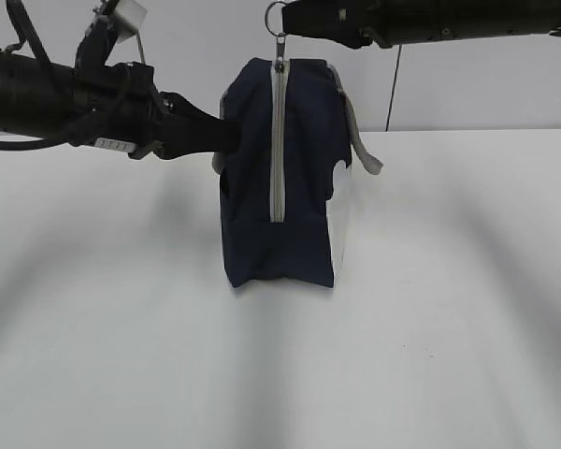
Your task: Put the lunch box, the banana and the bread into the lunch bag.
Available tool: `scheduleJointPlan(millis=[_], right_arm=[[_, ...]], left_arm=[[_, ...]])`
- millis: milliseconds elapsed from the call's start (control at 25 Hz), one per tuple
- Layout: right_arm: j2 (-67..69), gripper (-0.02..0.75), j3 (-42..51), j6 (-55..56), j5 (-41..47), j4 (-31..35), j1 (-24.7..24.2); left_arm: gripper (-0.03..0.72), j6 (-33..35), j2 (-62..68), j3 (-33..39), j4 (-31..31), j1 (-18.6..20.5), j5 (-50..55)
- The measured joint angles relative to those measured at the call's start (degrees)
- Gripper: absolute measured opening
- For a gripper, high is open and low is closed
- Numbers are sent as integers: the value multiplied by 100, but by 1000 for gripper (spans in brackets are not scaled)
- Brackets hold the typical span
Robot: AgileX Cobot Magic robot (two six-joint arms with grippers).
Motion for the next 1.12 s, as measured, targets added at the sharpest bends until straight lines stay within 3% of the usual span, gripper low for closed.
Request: scheduleJointPlan(millis=[280,560,1120], right_arm=[[116,-16,-92,101,371,79,0],[297,-16,-114,168,602,247,0],[757,-16,-482,167,900,286,0]], left_arm=[[4,6,-7,0,80,0,54],[3,-196,-272,0,649,0,14],[3,-632,-282,0,1099,5,278]])
